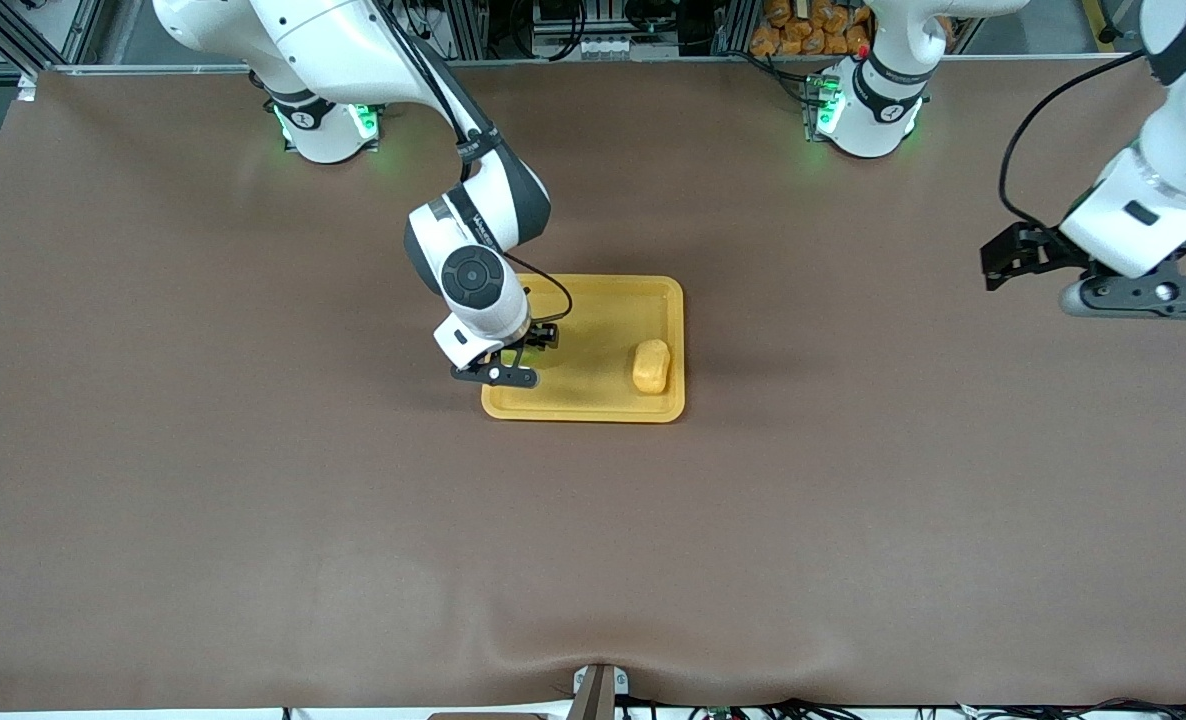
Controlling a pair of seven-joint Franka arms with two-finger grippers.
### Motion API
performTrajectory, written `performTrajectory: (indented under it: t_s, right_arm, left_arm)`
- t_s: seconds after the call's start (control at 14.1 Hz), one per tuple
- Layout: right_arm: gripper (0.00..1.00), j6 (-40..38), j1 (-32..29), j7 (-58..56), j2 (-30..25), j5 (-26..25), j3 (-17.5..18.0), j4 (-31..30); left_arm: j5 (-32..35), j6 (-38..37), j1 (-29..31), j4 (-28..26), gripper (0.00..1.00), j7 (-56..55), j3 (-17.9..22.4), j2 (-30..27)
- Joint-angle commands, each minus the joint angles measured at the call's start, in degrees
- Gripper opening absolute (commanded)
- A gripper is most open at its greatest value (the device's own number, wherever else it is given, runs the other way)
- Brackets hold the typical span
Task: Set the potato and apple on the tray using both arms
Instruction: 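Release the potato and withdraw the left gripper while the right gripper carries the apple, then lower the apple onto the tray beside the potato with the right gripper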
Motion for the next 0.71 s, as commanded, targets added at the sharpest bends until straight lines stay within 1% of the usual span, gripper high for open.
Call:
performTrajectory:
  t_s: [0.0,0.07,0.14,0.21,0.28,0.36,0.64]
  right_arm:
    - [0.0,1.3,0.4,0.7,2.0,1.0,-0.2,1.5]
    - [0.01,1.3,0.6,0.7,2.1,1.0,-0.2,1.5]
    - [0.08,1.3,0.6,0.7,2.3,1.0,-0.2,1.5]
    - [0.23,1.3,0.6,0.7,2.5,1.1,-0.2,1.6]
    - [0.72,1.4,0.6,0.7,3.1,1.1,-0.2,1.7]
    - [1.0,1.7,0.7,0.7,3.3,1.1,-0.2,1.6]
    - [1.0,1.1,0.6,0.8,2.9,1.1,-0.2,2.0]
  left_arm:
    - [-0.8,-2.9,0.6,1.4,1.0,0.7,-0.2,-1.1]
    - [-0.7,-4.9,0.5,3.1,1.0,0.7,0.2,-0.9]
    - [-0.7,-5.7,0.6,3.7,1.0,0.8,0.3,-0.9]
    - [-0.9,-6.2,0.6,3.7,1.0,1.0,0.4,-1.2]
    - [-0.9,-7.1,0.5,3.7,1.0,1.0,0.3,-1.2]
    - [-0.9,-7.2,0.5,3.5,1.0,1.0,0.3,-1.5]
    - [-0.9,-6.8,0.6,3.1,1.0,0.9,0.4,-2.1]
